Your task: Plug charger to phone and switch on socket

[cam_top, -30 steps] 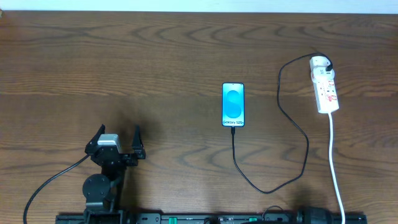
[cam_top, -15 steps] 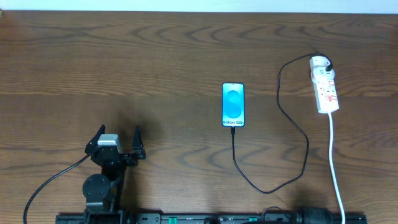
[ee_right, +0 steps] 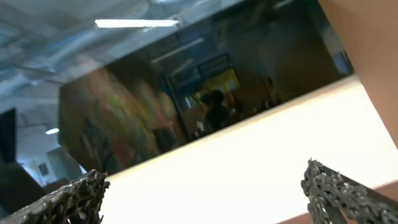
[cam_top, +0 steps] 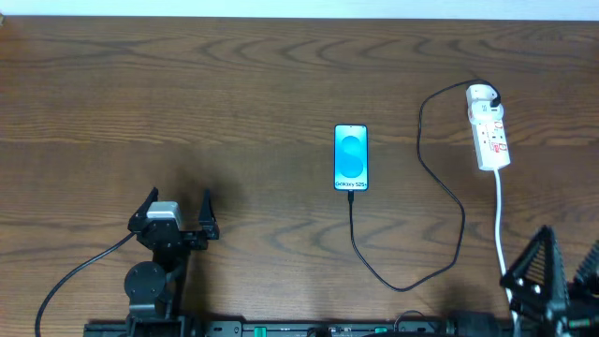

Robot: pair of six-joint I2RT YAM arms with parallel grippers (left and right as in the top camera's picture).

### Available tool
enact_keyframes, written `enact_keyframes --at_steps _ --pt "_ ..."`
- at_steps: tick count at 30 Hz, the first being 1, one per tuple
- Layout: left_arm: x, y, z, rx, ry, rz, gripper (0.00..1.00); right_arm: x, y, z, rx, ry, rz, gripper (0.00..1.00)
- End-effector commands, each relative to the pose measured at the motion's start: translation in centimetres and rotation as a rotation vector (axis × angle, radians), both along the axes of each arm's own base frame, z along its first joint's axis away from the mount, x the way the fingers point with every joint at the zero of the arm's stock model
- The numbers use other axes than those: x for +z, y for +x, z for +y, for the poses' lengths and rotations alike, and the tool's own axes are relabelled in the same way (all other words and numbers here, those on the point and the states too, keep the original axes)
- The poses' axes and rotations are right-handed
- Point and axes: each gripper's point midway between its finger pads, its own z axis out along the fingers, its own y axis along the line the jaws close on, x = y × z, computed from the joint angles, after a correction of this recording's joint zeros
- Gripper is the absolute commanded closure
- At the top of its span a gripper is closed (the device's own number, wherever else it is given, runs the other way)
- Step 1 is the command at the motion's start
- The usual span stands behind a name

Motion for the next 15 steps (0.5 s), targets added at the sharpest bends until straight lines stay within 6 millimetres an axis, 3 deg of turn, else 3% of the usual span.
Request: enact_keyframes --at_steps 1,5,8,15 --pt "-1.6 -0.1 -0.2 -0.010 -0.014 0.051 0.05 -2.8 2.1 -0.8 -0.040 0.014 0.074 0.01" --pt "-1.6 -0.1 -0.2 -0.010 -0.014 0.051 0.05 -7.7 5.3 -1.2 -0.050 0.024 0.185 0.01" --pt "-1.6 -0.1 -0.2 -0.010 -0.014 0.051 0.05 -11.2 8.3 -1.1 -0.034 0.021 0.167 0.01" --pt "-1.6 -0.1 -0.2 -0.010 -0.014 0.051 0.05 -15.6 10.6 -0.7 -0.006 0.007 0.088 0.01"
